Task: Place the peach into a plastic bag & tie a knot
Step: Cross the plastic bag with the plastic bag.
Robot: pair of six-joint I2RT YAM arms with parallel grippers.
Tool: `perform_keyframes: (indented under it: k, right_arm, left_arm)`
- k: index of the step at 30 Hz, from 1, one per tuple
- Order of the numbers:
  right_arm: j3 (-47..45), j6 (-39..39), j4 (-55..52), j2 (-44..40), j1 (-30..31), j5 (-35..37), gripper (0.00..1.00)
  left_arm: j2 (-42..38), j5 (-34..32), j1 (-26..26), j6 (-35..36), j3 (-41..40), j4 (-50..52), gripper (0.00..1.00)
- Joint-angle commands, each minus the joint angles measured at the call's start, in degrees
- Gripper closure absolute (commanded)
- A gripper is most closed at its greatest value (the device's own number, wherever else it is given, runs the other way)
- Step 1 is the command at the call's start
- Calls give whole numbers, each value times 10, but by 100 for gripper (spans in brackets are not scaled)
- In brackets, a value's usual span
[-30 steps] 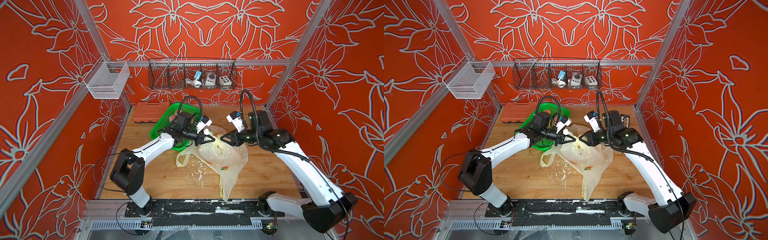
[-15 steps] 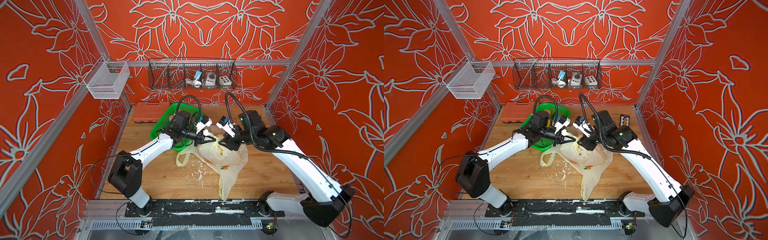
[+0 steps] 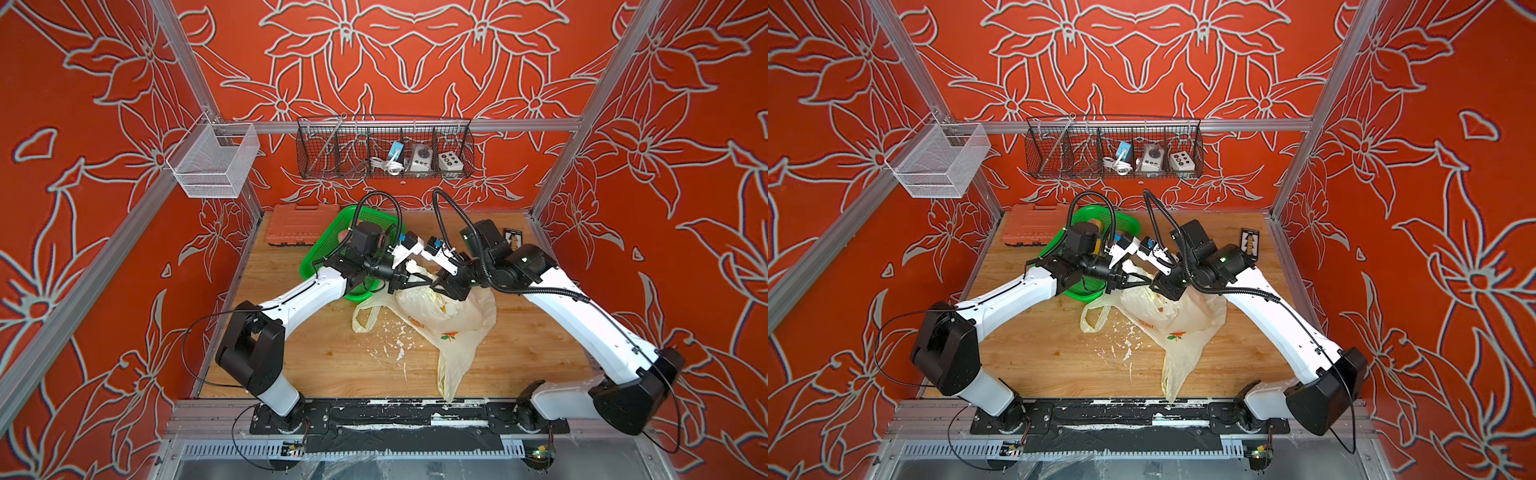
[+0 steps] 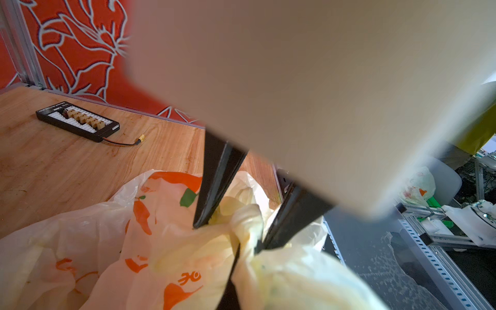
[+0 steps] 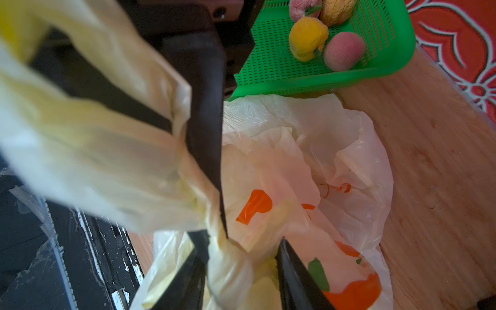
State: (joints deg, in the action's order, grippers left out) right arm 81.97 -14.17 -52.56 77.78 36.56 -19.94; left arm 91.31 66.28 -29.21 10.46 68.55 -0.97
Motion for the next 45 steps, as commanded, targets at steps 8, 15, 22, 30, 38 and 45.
perform_keyframes:
  k: [8,15,22,30,38,45]
  right_arm:
    - [7,5,25,41,10,2,78]
    - [-51,33,114,12,9,40,100]
    - [-101,29,174,-47,5,65,100]
    - [-141,33,257,-66,4,129,100]
    - [-223,61,473,-106,4,179,100]
    - [-310,124,646,-130,1,166,100]
  left_arm:
    - [-19,37,-12,-14,1,-48,100]
    - [-22,32,-9,-96,-31,-133,100]
    - [-44,10,17,-112,-81,-124,71]
    - [-24,-17,-13,-121,-119,-181,72]
    - [-18,-33,-28,-166,-133,-266,83]
    - [-2,-53,-34,-198,-136,-322,89]
